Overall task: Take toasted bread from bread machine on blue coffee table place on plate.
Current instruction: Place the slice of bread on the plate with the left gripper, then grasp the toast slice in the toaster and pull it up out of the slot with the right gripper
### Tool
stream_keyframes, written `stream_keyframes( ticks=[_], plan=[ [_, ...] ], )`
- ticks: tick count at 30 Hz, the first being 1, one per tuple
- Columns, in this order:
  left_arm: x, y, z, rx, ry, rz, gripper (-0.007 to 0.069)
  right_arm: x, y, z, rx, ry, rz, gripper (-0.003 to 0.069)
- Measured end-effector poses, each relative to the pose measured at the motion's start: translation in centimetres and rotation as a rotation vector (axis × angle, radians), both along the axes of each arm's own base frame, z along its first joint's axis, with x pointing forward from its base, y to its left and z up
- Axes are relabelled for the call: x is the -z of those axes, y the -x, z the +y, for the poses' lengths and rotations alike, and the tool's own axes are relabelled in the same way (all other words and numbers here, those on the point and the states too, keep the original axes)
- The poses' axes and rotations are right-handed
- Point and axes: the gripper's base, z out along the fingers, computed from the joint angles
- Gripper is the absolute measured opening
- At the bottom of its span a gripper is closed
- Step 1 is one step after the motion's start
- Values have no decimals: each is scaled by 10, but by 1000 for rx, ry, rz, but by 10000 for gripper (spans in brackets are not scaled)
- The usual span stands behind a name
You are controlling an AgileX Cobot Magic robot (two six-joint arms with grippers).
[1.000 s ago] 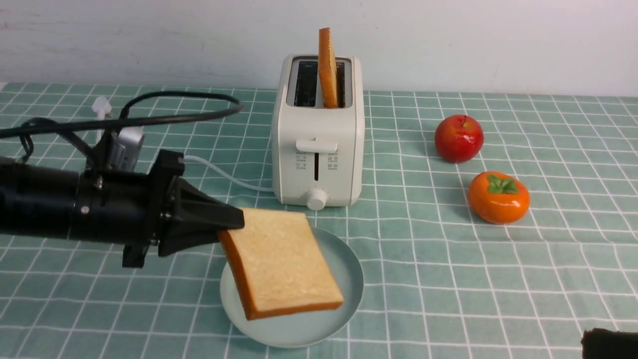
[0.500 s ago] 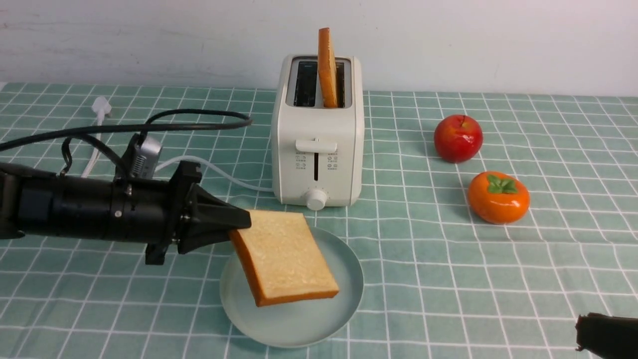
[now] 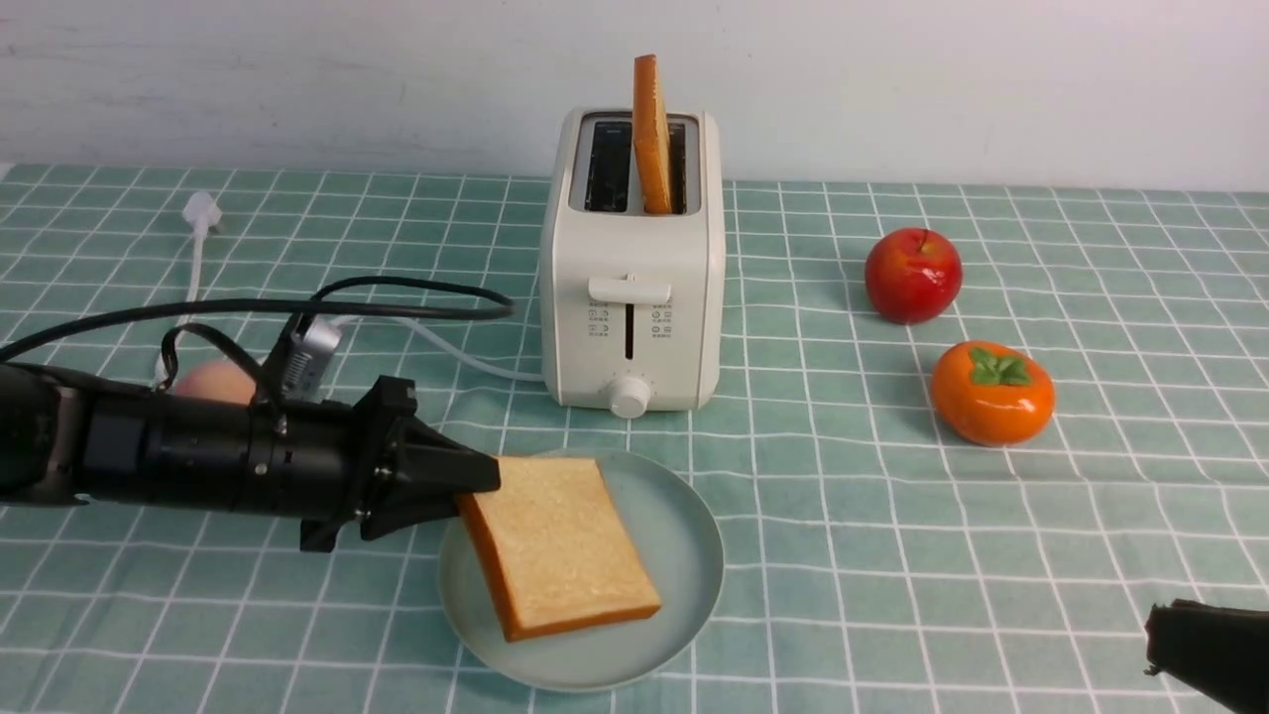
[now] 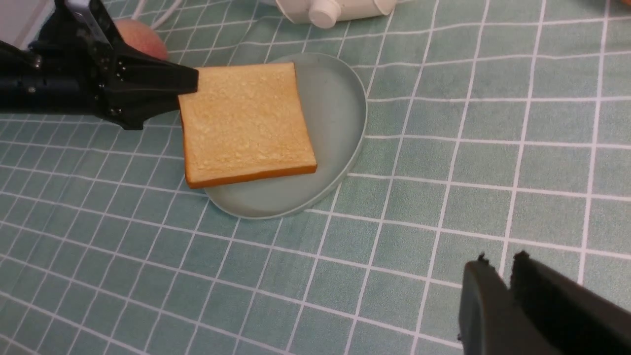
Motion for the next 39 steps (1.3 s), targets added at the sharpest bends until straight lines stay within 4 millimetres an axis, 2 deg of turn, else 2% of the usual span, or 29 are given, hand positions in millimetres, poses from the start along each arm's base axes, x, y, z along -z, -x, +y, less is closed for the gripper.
stream_keyframes(
  ticks=[5, 8, 11, 16, 25, 27, 29, 31, 32, 33, 34, 35, 36, 37, 38, 39],
  plan=[
    [7, 5, 3, 66, -99, -3, 366, -19, -3, 2, -22, 4, -24, 85],
    [12, 11, 6, 144, -185, 8, 397, -34, -11, 6, -60, 30, -11, 85],
    [9, 14, 6, 162, -195, 15, 393, -43, -16, 9, -88, 54, -4, 85],
    [-22, 17, 8, 137, -251, -86, 354, -59, -35, 16, -137, 90, -6, 88],
    [-62, 22, 24, 14, -464, -244, 328, -56, -59, 25, -174, 104, 34, 90],
    [-75, 28, 31, -12, -527, -270, 304, -53, -65, 28, -184, 103, 34, 92],
    [-89, 37, 39, -39, -575, -279, 248, -54, -75, 32, -187, 89, 28, 92],
    [-110, 53, 45, -86, -597, -270, 130, -62, -94, 37, -196, 92, 3, 92],
    [-114, 56, 46, -94, -598, -270, 106, -62, -99, 39, -196, 93, 7, 92],
    [-125, 68, 46, -120, -602, -284, 27, -68, -114, 43, -197, 92, -3, 94],
    [-135, 81, 46, -139, -608, -317, -14, -76, -125, 47, -199, 90, -18, 95],
    [-137, 88, 45, -145, -612, -327, -14, -77, -137, 52, -205, 91, -12, 97],
    [-143, 102, 44, -159, -619, -365, -14, -84, -149, 58, -214, 88, -26, 100],
    [-143, 105, 44, -161, -619, -369, -14, -81, -153, 61, -219, 92, -17, 102],
    [-144, 123, 42, -177, -626, -399, -14, -85, -172, 73, -243, 96, -20, 110],
    [-146, 125, 42, -180, -627, -410, -14, -85, -174, 75, -246, 99, -20, 111]
  ],
)
